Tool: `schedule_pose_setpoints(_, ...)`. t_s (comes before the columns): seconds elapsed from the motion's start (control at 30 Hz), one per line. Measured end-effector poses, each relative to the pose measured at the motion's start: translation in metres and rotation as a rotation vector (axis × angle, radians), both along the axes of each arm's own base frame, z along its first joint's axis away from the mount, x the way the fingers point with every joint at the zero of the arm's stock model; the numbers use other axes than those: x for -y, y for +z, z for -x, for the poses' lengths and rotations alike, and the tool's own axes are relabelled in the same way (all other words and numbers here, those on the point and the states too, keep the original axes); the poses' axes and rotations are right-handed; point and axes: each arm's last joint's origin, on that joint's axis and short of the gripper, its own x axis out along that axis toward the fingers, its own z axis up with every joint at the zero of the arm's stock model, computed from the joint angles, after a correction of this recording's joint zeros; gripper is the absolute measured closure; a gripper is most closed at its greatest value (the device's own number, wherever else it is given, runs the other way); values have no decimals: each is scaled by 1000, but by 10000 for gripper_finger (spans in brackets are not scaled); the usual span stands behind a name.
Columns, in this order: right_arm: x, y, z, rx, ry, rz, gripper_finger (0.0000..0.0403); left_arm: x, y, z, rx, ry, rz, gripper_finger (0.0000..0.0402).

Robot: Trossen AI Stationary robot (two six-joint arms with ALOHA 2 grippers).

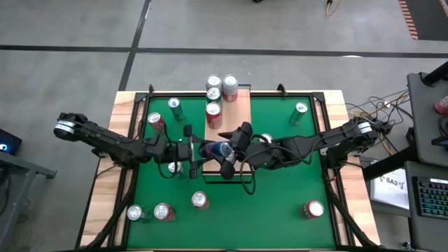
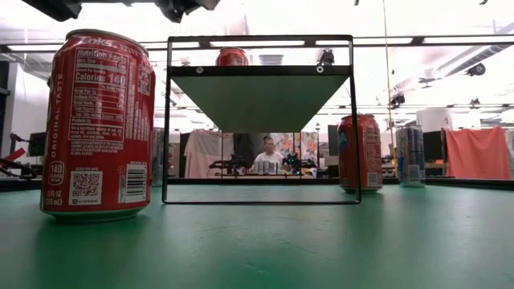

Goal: Place canned beverage on shelf
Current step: Put the blue can on the shelf

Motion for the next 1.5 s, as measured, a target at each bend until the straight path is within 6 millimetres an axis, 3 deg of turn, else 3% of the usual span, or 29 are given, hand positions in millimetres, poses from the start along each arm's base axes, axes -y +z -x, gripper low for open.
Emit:
schedule_pose_setpoints(0.67, -9, 32, -1, 131, 80, 202, 53, 2, 4, 1, 46, -43, 29, 182)
schedule_pose_setpoints(0.97, -45, 58, 25, 170, 196, 320, 53, 3, 4, 10, 77, -133, 29, 182)
schedule_pose_setpoints(1.13, -57, 54, 33, 158, 238, 340, 53, 2, 7, 30, 192, -215, 45, 182)
schedule_pose_setpoints(1.3, -54, 43, 30, 137, 227, 316, 53, -3, 4, 50, 248, -236, 64, 182)
schedule_pose_setpoints(1.5, -37, 11, -2, 156, 146, 269, 53, -5, 4, 59, 315, -234, 77, 183)
